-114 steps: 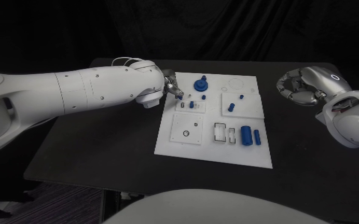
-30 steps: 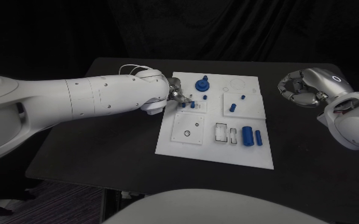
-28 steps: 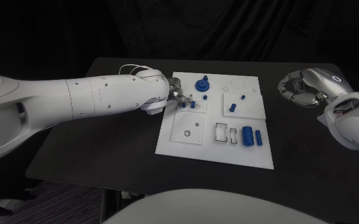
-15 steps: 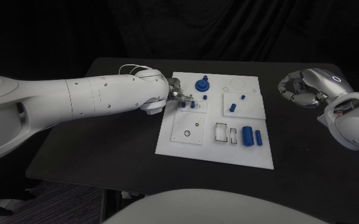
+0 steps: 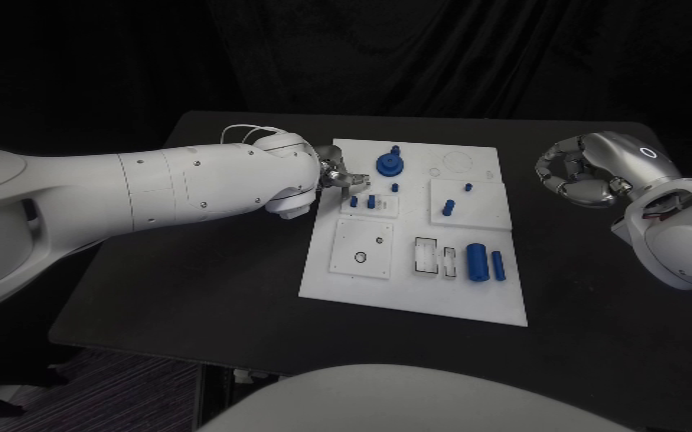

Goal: Assemble the parts on the task board

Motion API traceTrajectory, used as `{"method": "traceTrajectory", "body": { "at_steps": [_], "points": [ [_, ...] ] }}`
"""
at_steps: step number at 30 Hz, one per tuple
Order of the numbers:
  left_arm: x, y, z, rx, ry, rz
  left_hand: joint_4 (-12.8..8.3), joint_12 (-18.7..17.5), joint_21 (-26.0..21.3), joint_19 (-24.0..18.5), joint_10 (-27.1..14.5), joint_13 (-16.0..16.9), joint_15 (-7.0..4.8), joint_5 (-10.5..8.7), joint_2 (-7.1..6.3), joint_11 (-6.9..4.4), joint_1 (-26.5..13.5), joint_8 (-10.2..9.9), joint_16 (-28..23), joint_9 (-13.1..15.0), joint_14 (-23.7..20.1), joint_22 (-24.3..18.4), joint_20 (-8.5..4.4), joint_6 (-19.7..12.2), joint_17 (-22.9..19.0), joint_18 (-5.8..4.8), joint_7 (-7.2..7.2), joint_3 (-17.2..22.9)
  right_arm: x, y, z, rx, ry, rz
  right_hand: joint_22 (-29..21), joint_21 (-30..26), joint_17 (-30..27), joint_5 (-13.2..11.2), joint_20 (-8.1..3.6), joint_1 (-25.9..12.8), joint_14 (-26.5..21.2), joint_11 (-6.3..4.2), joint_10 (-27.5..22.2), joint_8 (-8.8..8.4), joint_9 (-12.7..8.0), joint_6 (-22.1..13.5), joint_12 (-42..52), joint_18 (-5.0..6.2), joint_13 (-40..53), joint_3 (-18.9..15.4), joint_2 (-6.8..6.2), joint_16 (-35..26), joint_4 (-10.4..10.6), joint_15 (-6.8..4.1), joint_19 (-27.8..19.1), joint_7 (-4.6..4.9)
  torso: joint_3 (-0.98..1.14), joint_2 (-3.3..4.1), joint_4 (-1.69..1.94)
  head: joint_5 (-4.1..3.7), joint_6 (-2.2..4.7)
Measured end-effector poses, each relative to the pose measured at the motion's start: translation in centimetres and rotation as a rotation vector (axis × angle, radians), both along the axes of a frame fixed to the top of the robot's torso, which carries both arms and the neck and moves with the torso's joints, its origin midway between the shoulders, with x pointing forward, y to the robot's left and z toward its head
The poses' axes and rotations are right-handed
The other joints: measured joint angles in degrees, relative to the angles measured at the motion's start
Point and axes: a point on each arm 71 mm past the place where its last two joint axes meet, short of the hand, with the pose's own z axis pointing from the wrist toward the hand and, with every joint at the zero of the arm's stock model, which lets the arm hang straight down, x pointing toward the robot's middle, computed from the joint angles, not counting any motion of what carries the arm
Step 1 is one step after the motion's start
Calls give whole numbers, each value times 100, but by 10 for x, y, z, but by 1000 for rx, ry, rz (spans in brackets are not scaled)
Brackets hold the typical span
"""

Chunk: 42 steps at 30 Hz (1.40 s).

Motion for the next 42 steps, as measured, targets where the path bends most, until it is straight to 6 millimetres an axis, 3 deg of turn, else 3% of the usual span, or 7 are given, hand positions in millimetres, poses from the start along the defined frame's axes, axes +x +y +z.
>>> {"method": "traceTrajectory", "body": {
  "at_steps": [4, 9, 12, 14, 18, 27, 42],
  "points": [
    [2, -2, 6, -70, -91, -17, -7, 22, 51, 0, 0, 0, 0, 68, -23, 0, 98, 95, 0, 0, 0, 0, 0, -149, 0, 0, 22, -85, 0, -1, 0, -1, 1, -1, 0, 0, -4, 0, 0, 0, 0, 0, 0, 0, 0, 0, 0, 0, -4, 0, 0, 0, 0, 0, 0, 0, -1, 0, 0, -9, 0],
    [7, -5, 18, -150, -261, -83, -178, -622, -188, -1, -59, 0, 82, 782, -182, 107, 1255, -90, 0, -78, 4, 0, 47, -695, 0, 4, 139, 92, -1, -2, 0, -1, 2, -3, -1, -29, -15, 0, 0, 0, 0, 0, 0, 0, 5, 0, 0, 0, -4, 0, 0, 0, 0, 0, 0, 0, -2, 2, 0, -46, 0],
    [9, -8, 26, -193, -362, -155, -129, -3026, -918, -469, -1824, -221, 324, 846, -462, 353, 2175, -774, -642, -913, -16, 0, 240, -933, -1, 185, 382, 481, -1, -3, 0, -2, 2, -5, -1, -29, -15, 0, 0, 0, 0, 0, 0, 0, 4, 0, 0, 0, -4, 0, 0, 0, 0, 0, 0, 0, -2, 4, 0, -70, 0],
    [9, -12, 30, -219, -418, -213, -81, -4974, -1514, -928, -3188, -1068, 478, 679, -655, 561, 2656, -1119, -1646, -1394, -592, 2, 386, -964, -1, 246, 541, 744, -1, -3, 0, -2, 3, -6, -1, -29, -15, 0, 0, 0, 0, 0, 0, 0, 4, 0, 0, 0, -4, 0, 0, 0, 0, 0, 0, 0, -2, 4, 3, -82, 0],
    [11, -20, 36, -254, -491, -320, -113, -6578, -2140, -1545, -4368, -2341, 884, 152, -971, 994, 3326, -1562, -2327, -2437, -1314, 4, 665, -1256, -12, 272, 782, 1183, -1, -3, 0, -2, 3, -6, -1, -29, -15, 0, 0, 0, 0, 0, 0, 0, 4, 0, -25, 0, -14, 0, 0, 0, 0, 0, 0, 0, -2, 7, 3, -105, 0],
    [12, -35, 39, -216, -572, -552, -683, -7502, -1530, -911, -4624, -4007, 402, -104, -1270, 612, 4014, -1572, -1909, -4058, -642, 4, 405, -1828, -109, 362, 431, 1795, -1, -2, 0, -2, 3, -3, -1, -29, -14, 0, 0, 0, 0, 0, -42, 0, 3, 0, -25, 0, -32, 0, 0, -21, 0, 0, 0, 0, 1, 7, 0, -123, 0],
    [20, -52, 26, -24, -489, -732, -1168, -7524, -1406, -671, -4378, -5045, 420, -394, -1267, 605, 3814, -1572, -1423, -5195, -316, 3, 368, -1673, -114, 362, -99, 1648, 0, -1, 0, -3, 5, 0, -2, -29, -27, 0, 0, 0, 0, 0, -42, 0, 8, 0, -63, 0, -69, 0, 0, -21, 0, 0, 0, 0, 1, 69, -10, -140, 0]
  ]
}}
